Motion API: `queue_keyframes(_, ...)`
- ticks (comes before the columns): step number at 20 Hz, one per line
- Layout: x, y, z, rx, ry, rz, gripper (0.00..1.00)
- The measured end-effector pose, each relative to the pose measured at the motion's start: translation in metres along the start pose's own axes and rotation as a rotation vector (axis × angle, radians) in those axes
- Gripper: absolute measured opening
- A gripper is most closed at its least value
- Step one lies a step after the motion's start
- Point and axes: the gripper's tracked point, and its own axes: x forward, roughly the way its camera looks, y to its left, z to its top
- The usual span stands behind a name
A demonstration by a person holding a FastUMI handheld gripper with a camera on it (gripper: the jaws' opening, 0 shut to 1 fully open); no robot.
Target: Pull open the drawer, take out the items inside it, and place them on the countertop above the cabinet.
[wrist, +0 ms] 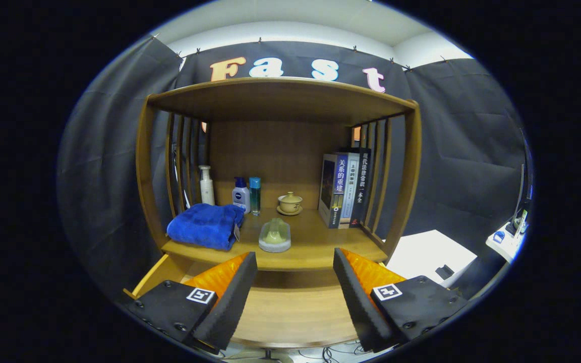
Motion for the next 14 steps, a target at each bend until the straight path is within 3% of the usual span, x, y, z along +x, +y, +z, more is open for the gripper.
queue_keyframes(5, -0.046, -0.013, -0.050, 0.024, -0.016, 0.006, 0.98)
queue_keyframes(14, -0.082, -0.023, -0.126, 0.017, 0.025, -0.013, 0.98)
